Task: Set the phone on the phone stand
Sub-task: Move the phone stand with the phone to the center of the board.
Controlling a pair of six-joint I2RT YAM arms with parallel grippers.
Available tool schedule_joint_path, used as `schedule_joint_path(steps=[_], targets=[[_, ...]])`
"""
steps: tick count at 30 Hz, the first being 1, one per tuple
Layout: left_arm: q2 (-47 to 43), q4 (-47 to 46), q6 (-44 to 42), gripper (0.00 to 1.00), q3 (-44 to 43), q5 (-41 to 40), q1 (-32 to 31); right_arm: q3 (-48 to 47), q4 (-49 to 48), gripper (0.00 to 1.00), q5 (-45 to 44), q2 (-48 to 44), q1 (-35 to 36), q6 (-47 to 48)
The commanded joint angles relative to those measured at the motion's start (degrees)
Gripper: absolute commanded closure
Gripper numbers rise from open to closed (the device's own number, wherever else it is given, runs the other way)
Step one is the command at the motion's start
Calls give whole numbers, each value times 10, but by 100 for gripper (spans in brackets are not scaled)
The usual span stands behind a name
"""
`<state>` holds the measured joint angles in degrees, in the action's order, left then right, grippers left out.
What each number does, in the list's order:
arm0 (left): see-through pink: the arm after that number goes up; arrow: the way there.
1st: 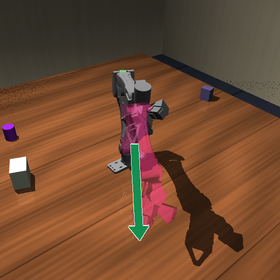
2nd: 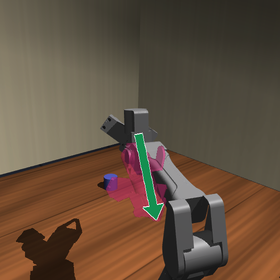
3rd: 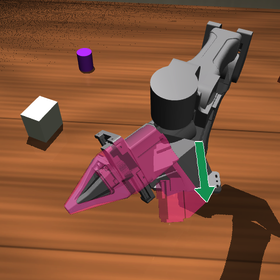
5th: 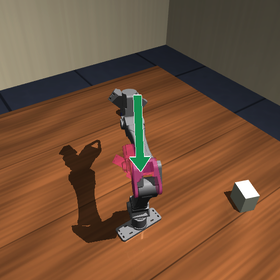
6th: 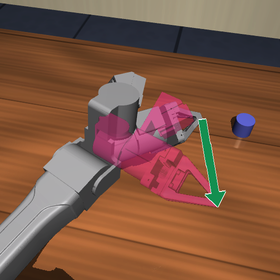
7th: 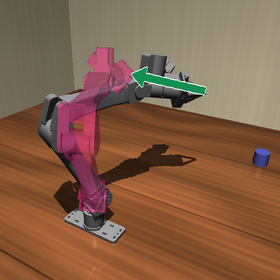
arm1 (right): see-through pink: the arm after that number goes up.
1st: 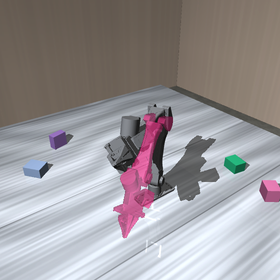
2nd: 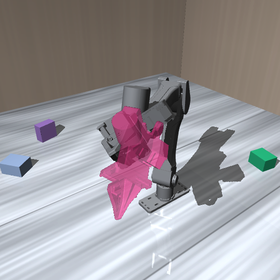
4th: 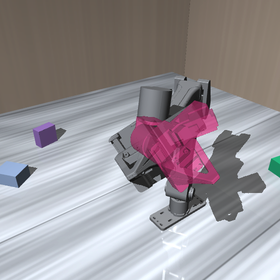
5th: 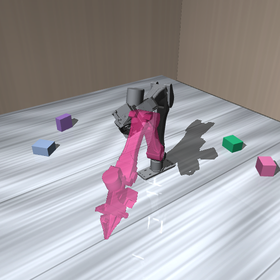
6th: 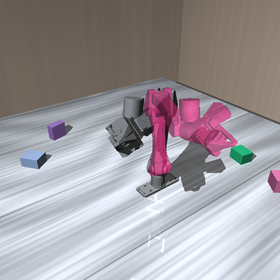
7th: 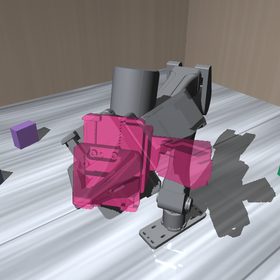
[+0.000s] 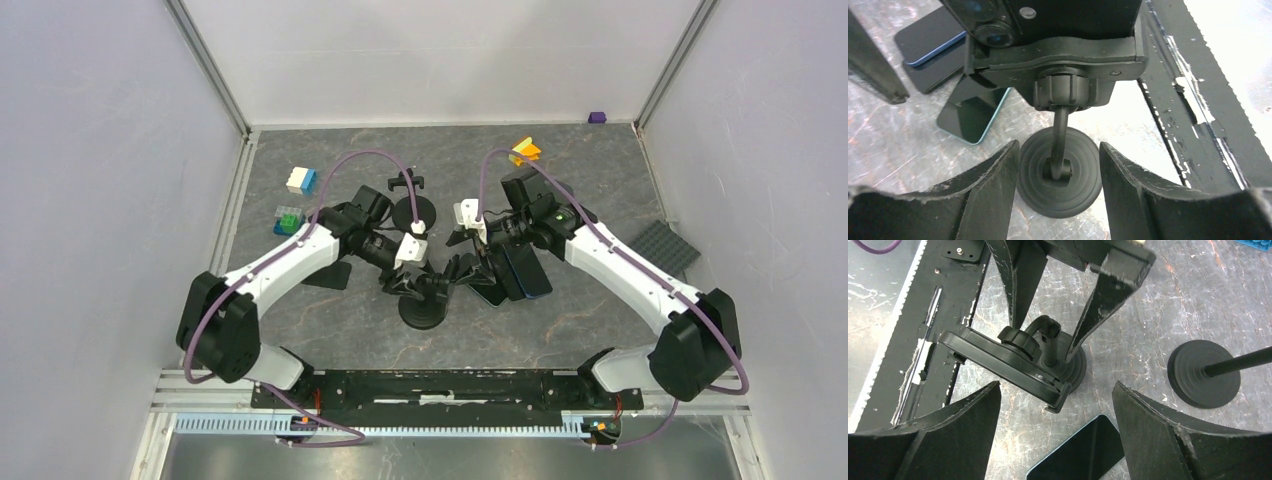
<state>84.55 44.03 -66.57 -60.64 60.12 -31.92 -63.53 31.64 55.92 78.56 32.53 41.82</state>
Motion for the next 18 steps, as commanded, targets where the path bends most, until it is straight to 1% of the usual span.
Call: schedule_joint_path(steps=[1,3,5,9,11,12,13,16,18], targets=[[-53,-127,97,35,28,-24,5,-18,-13,13,-39,-18,2,-11],[-63,-161,123,37,39,-23,5,-14,-10,13,-54,-25,0,-12],[-68,-182,140,43,45,-20,4,-9,-9,12,-64,-33,-5,-12],[-69,-184,147,54,47,-8,2,-1,10,11,-64,-48,-27,-6],[-67,-184,149,66,47,-3,3,2,22,10,-59,-56,-41,2],[-66,-183,151,73,46,-2,3,5,27,10,-58,-62,-47,4],[-68,-181,149,78,45,-2,3,7,29,10,-57,-69,-54,5],[-67,-145,125,97,29,2,11,19,33,10,-58,-90,-72,8],[-60,-102,91,98,9,14,26,27,34,10,-60,-101,-81,9]])
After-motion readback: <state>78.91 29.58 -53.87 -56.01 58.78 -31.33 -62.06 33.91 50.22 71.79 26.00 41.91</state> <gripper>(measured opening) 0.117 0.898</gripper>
